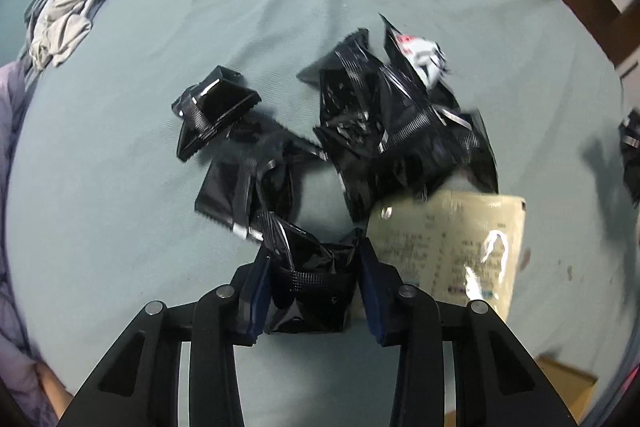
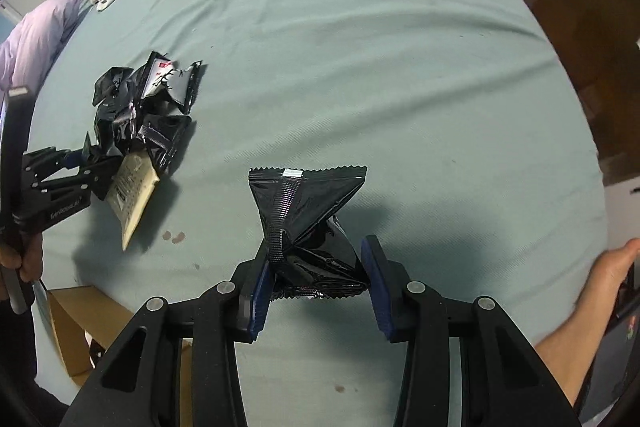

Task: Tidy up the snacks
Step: 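Grasp a black packet with the right gripper while the left grasps another black packet, then carry the black packet into the box and open the left gripper while the right holds its packet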

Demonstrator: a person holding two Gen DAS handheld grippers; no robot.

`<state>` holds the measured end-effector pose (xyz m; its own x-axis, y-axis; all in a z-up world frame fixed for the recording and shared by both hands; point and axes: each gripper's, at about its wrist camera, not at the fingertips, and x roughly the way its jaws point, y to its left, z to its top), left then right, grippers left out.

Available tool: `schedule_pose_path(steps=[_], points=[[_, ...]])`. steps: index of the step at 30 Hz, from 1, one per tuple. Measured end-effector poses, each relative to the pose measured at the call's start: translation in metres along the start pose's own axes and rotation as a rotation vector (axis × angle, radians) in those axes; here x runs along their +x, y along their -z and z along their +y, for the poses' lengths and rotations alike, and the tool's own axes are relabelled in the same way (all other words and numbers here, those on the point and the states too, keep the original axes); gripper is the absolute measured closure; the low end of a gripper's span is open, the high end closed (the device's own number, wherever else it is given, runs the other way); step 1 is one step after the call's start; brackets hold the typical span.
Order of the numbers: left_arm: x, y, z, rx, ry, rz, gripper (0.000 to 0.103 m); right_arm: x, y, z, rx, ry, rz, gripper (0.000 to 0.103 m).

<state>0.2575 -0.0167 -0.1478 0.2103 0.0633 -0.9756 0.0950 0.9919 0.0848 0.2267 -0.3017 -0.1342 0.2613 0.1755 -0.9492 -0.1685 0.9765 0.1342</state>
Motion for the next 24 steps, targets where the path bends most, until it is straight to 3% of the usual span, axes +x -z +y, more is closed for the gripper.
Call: schedule_pose_path(steps=[8,24], points=[[-0.034,0.036,-0.009,0.041,-0.006,-0.033,0.066,-0.044,0.015,0.017,-0.046,0.041,-0.016,0.062],[-0.123,0.092,0.021,0.032,0.017,-0.146,0.066,-0.122,0.034,0.045,-0.037,0.063,-0.085,0.062]])
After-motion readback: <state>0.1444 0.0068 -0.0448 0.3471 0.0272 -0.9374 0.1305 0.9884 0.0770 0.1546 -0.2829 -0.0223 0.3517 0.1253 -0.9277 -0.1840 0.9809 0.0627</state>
